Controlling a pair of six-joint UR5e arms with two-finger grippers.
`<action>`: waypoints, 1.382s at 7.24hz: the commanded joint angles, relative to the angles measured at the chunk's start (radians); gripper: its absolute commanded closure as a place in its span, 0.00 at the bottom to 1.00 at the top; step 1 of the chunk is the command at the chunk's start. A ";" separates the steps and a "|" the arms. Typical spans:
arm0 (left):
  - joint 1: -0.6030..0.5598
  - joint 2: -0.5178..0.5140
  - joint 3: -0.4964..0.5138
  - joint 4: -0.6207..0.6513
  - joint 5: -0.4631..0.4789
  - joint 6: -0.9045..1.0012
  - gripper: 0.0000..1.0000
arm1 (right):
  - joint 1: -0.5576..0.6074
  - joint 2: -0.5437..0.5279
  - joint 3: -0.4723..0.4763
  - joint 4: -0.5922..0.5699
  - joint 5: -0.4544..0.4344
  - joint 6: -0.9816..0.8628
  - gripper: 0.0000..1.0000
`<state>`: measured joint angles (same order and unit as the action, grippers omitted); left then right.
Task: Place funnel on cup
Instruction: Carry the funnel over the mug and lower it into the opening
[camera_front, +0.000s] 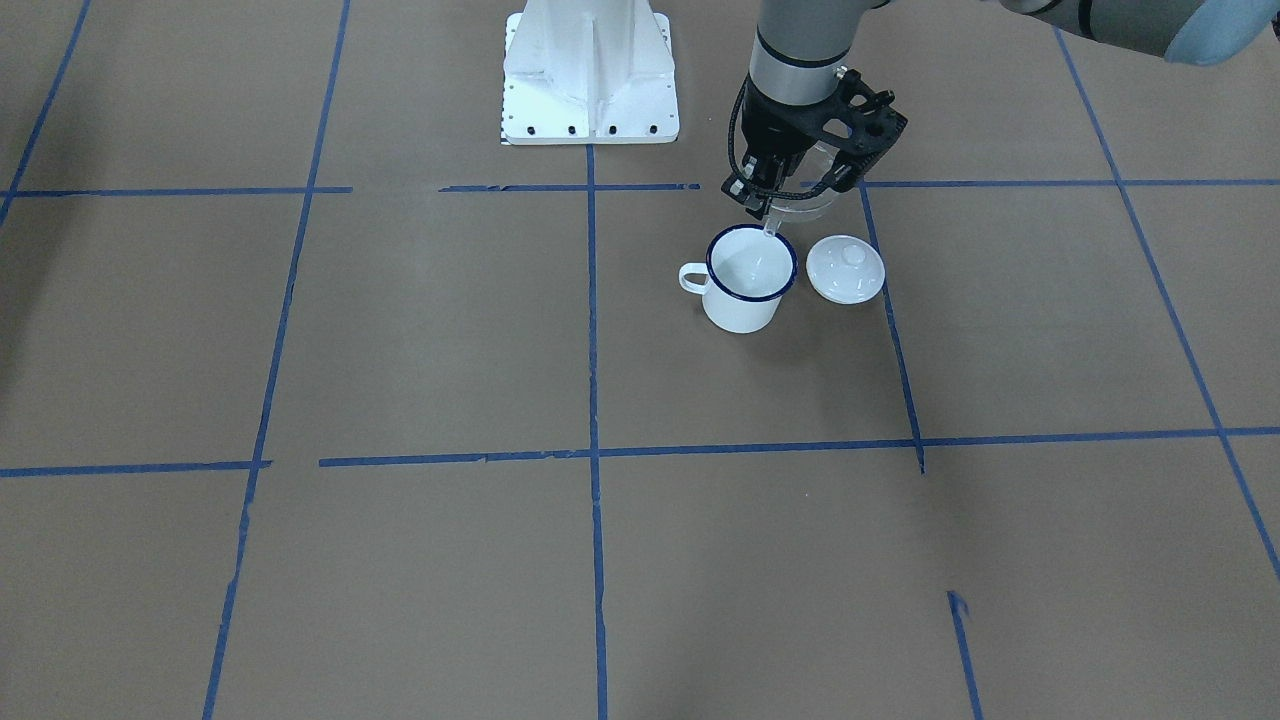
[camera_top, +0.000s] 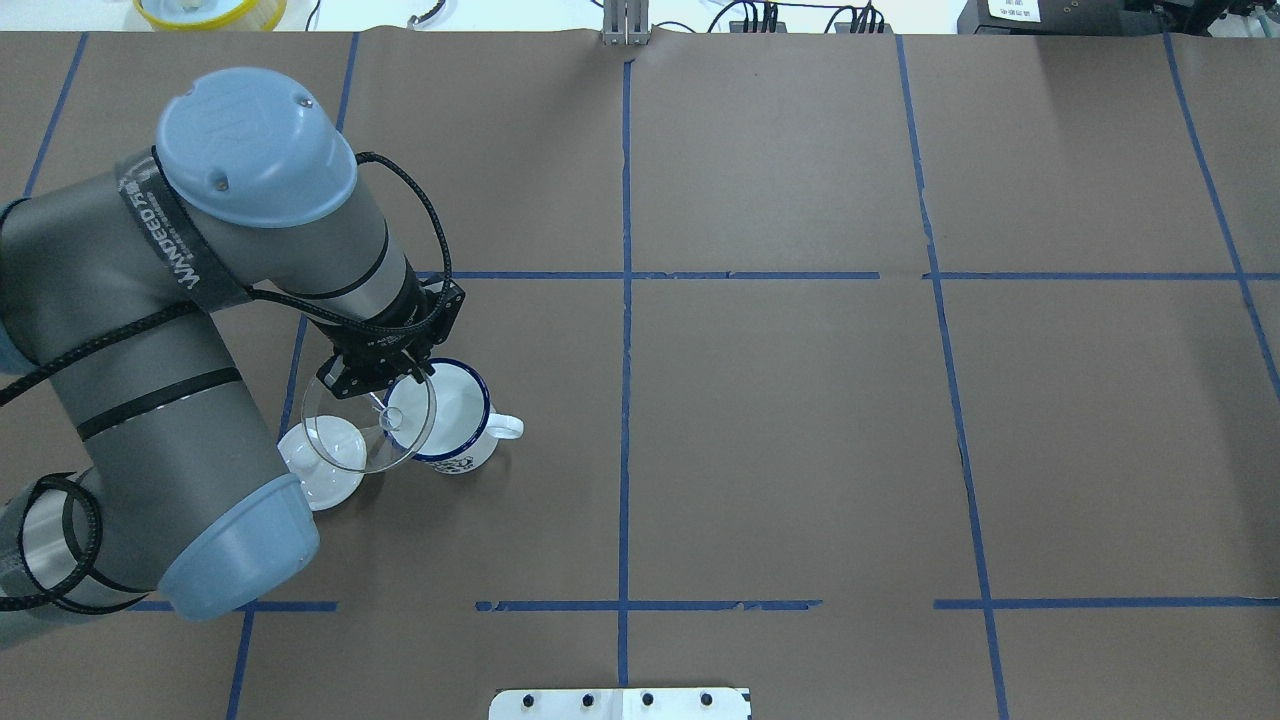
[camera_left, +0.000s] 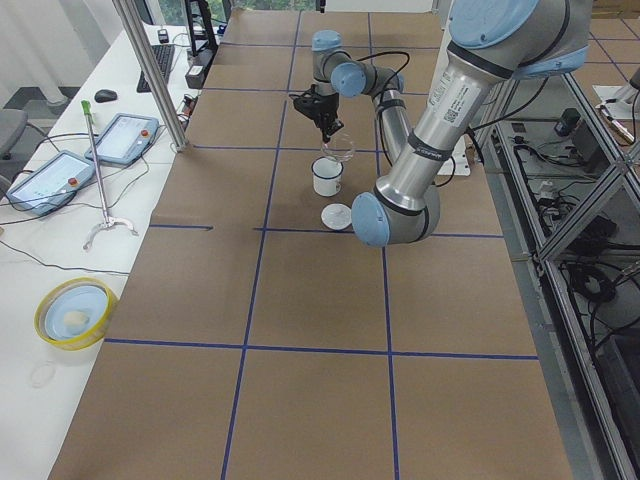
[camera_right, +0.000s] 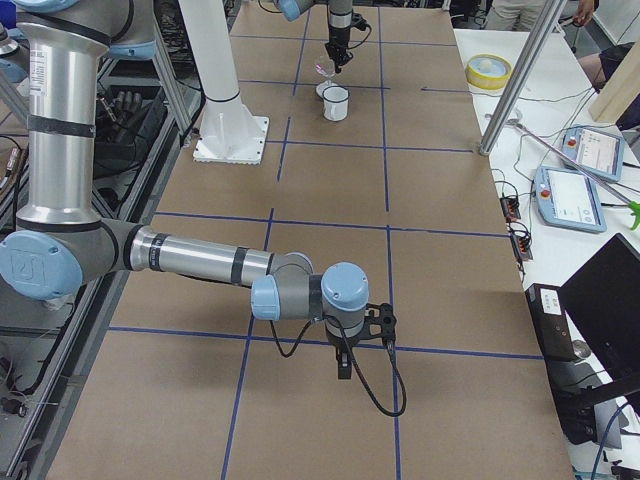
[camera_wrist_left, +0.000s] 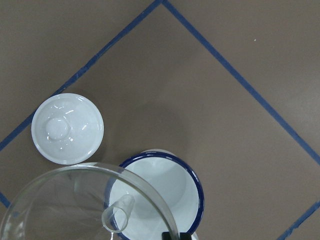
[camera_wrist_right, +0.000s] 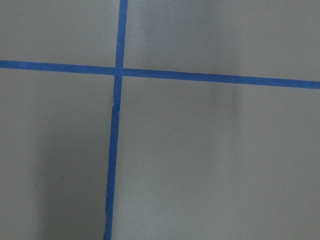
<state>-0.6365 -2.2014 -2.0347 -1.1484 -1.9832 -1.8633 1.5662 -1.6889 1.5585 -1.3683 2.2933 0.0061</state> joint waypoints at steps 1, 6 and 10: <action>0.003 -0.026 0.048 -0.005 0.004 0.059 1.00 | 0.000 0.000 0.000 0.000 0.000 0.000 0.00; 0.006 -0.040 0.197 -0.126 0.040 0.102 1.00 | 0.000 0.000 0.000 0.000 0.000 0.000 0.00; 0.049 -0.024 0.202 -0.142 0.040 0.102 1.00 | 0.000 0.000 0.000 0.000 0.000 0.000 0.00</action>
<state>-0.5939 -2.2274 -1.8345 -1.2849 -1.9436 -1.7623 1.5662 -1.6889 1.5585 -1.3683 2.2932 0.0061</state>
